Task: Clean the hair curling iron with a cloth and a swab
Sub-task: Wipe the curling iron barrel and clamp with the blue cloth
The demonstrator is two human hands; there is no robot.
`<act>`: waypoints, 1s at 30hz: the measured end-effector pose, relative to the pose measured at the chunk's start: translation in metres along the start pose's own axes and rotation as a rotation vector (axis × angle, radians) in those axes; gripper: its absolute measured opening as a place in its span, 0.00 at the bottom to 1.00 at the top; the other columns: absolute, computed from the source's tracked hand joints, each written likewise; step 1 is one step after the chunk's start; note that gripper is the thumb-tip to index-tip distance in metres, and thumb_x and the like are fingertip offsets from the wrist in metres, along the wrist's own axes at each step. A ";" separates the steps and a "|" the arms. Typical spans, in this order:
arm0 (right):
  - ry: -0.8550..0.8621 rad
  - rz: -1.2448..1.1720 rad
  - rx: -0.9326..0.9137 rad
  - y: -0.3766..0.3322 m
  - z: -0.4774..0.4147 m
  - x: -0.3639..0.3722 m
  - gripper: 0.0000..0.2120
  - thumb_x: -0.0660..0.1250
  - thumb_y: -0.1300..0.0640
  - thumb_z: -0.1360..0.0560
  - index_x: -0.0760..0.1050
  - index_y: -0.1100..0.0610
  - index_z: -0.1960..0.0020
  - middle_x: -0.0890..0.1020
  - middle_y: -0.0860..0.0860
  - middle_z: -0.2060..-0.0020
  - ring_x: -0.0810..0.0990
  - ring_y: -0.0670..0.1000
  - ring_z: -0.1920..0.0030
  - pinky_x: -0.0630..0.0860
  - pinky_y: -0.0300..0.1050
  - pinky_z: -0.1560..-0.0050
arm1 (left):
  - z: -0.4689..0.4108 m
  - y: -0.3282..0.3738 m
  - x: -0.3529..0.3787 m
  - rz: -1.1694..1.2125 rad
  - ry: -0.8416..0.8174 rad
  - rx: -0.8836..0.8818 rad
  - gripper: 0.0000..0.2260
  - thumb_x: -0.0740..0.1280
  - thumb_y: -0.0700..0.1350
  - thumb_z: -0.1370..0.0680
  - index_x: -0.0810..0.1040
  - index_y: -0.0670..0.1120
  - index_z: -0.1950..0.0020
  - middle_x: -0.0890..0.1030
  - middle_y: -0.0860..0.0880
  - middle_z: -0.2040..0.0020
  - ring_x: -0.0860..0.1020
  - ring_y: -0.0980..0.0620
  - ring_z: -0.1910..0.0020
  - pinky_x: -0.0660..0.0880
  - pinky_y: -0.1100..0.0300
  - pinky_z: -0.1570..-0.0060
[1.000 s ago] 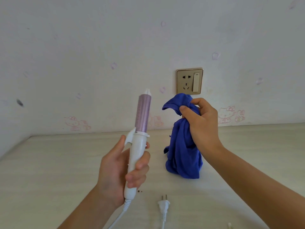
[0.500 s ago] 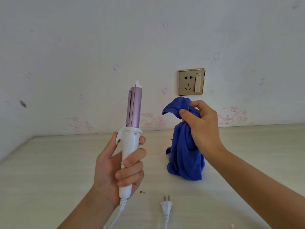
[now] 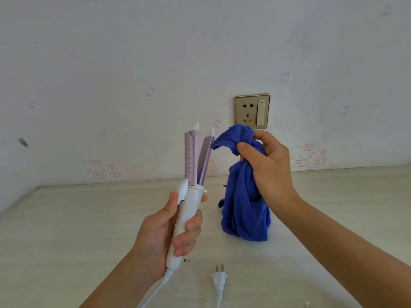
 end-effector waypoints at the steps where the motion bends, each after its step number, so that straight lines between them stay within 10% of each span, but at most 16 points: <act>1: 0.005 -0.018 -0.009 -0.003 -0.001 -0.002 0.06 0.69 0.58 0.20 0.81 0.47 0.49 0.83 0.46 0.66 0.80 0.46 0.66 0.79 0.37 0.62 | 0.000 -0.002 -0.005 -0.063 0.056 0.000 0.27 0.67 0.59 0.23 0.79 0.38 0.35 0.70 0.43 0.65 0.66 0.55 0.79 0.65 0.63 0.81; 10: -0.144 0.175 -0.109 -0.013 0.001 0.015 0.08 0.67 0.61 0.18 0.84 0.55 0.50 0.76 0.60 0.67 0.69 0.48 0.68 0.68 0.40 0.67 | 0.001 0.001 0.000 -0.449 0.147 0.097 0.18 0.66 0.62 0.26 0.82 0.49 0.48 0.74 0.43 0.66 0.65 0.55 0.81 0.65 0.65 0.79; 21: -0.584 0.268 -0.043 0.014 0.039 0.069 0.06 0.67 0.66 0.21 0.82 0.65 0.54 0.78 0.65 0.66 0.71 0.51 0.68 0.72 0.43 0.62 | 0.007 0.010 -0.009 -0.517 0.294 0.090 0.25 0.64 0.61 0.24 0.76 0.42 0.40 0.74 0.42 0.66 0.65 0.53 0.81 0.65 0.64 0.79; 30: -0.303 0.216 -0.046 0.003 -0.005 0.021 0.08 0.66 0.63 0.20 0.82 0.67 0.52 0.78 0.70 0.62 0.70 0.55 0.66 0.68 0.46 0.63 | 0.006 0.005 0.005 -0.610 0.177 0.069 0.18 0.62 0.63 0.22 0.81 0.50 0.48 0.74 0.43 0.65 0.65 0.53 0.80 0.65 0.64 0.78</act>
Point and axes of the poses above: each hand's wrist, its own z-axis away from the middle knuckle, its own x-axis out of the palm, y = z × x, the point moved 10 cm from there along -z, towards the middle knuckle
